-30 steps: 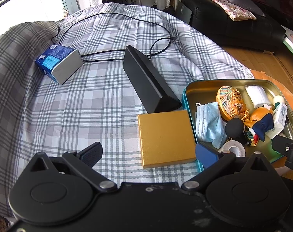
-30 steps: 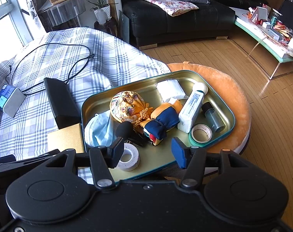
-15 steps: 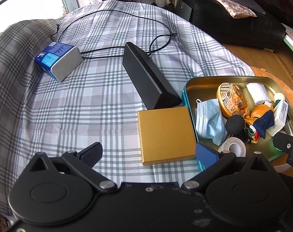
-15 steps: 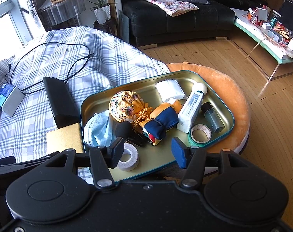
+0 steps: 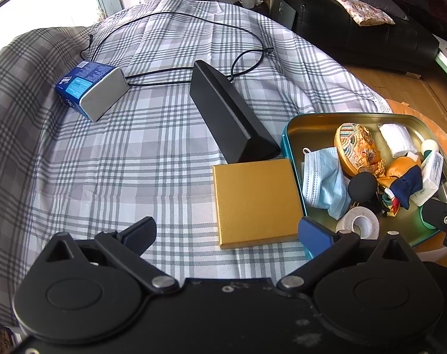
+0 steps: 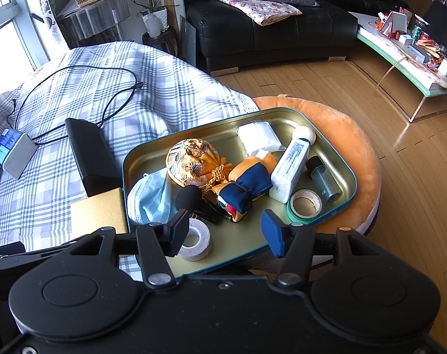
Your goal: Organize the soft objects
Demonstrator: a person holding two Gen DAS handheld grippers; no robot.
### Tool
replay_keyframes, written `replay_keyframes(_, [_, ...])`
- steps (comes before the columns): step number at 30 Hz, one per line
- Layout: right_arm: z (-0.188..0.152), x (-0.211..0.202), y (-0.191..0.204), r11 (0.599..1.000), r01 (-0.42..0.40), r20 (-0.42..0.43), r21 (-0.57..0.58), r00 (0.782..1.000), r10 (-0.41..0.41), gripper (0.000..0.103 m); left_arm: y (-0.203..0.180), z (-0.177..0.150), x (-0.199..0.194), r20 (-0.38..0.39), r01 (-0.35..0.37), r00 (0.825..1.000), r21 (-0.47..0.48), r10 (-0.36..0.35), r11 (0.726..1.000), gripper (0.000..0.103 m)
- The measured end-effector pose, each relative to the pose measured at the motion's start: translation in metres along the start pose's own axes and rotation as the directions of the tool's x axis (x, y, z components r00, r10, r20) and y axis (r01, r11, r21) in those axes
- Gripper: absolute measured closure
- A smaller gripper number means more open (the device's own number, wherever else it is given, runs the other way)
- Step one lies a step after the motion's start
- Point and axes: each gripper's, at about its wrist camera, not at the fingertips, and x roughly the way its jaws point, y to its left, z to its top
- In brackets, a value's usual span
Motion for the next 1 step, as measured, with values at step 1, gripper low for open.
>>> replay_keyframes(1, [-0.0001, 0.0000, 0.0000, 1.000, -0.001, 0.000, 0.001, 1.000, 0.001, 0.049, 0.0000, 0.0000, 0.0002, 0.000, -0.001, 1.000, 0.000, 0.001, 1.000, 0.000])
